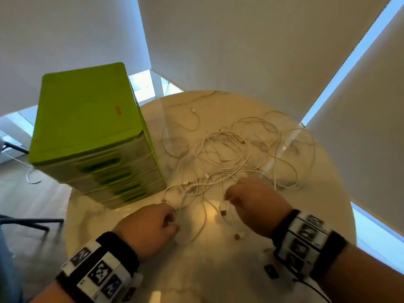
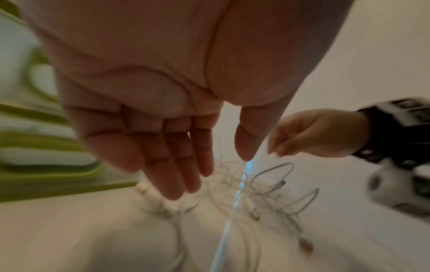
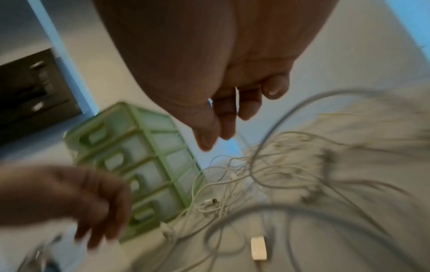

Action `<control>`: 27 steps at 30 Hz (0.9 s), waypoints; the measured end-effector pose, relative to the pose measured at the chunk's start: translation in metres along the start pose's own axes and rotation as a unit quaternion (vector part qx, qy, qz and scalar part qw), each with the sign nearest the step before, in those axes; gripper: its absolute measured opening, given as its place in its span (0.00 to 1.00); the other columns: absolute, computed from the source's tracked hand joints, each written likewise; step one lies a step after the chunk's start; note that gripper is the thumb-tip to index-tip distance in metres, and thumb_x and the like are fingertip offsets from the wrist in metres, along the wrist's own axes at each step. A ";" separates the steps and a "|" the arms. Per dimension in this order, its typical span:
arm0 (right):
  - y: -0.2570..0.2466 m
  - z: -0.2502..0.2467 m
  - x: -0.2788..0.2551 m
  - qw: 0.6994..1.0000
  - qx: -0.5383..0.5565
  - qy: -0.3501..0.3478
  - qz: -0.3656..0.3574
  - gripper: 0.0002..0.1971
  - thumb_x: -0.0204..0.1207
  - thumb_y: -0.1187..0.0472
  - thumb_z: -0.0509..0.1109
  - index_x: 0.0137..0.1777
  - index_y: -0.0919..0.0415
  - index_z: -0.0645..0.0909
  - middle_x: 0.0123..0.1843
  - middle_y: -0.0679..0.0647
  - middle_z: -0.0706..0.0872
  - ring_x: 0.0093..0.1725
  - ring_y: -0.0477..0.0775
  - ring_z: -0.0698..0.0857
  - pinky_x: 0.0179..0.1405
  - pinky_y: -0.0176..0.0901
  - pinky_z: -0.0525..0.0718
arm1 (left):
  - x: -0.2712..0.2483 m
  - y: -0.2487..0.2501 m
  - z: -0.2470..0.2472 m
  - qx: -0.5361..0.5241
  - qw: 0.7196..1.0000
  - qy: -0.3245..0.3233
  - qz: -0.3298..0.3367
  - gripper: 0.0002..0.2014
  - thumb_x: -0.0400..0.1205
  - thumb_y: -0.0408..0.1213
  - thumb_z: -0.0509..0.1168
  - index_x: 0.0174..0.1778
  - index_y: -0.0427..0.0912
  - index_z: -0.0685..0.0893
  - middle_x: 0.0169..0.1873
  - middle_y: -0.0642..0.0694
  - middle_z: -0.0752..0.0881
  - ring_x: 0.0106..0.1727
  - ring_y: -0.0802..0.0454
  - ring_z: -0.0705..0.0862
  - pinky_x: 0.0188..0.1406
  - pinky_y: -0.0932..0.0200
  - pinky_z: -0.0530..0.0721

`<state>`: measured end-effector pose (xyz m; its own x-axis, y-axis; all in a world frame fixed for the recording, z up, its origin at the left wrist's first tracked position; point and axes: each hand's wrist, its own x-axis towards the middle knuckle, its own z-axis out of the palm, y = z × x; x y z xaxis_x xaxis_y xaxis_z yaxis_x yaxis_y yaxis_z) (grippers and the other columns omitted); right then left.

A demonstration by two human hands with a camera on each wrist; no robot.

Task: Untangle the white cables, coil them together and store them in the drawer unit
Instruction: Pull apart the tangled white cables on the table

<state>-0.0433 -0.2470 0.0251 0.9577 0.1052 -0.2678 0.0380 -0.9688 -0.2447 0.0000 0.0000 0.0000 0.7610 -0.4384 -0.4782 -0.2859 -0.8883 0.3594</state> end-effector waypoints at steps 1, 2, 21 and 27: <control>-0.005 0.002 0.015 0.999 -0.045 -0.017 -0.017 0.15 0.81 0.57 0.64 0.65 0.44 0.81 0.58 0.48 0.81 0.61 0.53 0.77 0.61 0.48 0.77 | 0.009 0.006 0.000 -0.022 0.999 0.016 0.022 0.08 0.80 0.56 0.62 0.43 0.57 0.78 0.42 0.58 0.83 0.44 0.60 0.81 0.46 0.56 0.82; -0.009 0.002 0.026 0.995 -0.088 -0.045 -0.008 0.18 0.80 0.58 0.65 0.69 0.43 0.79 0.62 0.50 0.79 0.64 0.56 0.75 0.62 0.50 0.75 | 0.017 0.013 -0.003 -0.034 0.999 0.029 0.030 0.07 0.79 0.55 0.63 0.43 0.57 0.79 0.42 0.58 0.84 0.44 0.59 0.82 0.47 0.55 0.83; -0.016 0.015 0.031 0.884 0.360 0.290 -0.064 0.12 0.79 0.53 0.69 0.38 0.54 0.91 0.29 0.55 0.86 0.26 0.45 0.81 0.26 0.31 0.75 | 0.071 0.055 0.011 -0.535 0.809 0.197 0.140 0.57 0.55 0.70 0.73 0.80 0.47 0.68 0.60 0.51 0.87 0.57 0.53 0.88 0.51 0.51 0.86; -0.030 0.051 -0.002 0.868 0.387 0.283 -0.128 0.16 0.82 0.59 0.67 0.32 0.53 0.86 0.20 0.41 0.77 0.22 0.37 0.74 0.27 0.29 0.71 | 0.041 0.065 0.049 -0.502 0.776 0.278 0.262 0.16 0.84 0.53 0.57 0.52 0.55 0.90 0.46 0.59 0.92 0.52 0.63 0.88 0.55 0.60 0.86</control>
<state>-0.0610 -0.2068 -0.0145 0.9411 -0.0440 0.3351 0.2775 -0.4655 -0.8404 -0.0157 -0.0824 -0.0353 0.9065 -0.3296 0.2640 -0.2559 0.0685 0.9643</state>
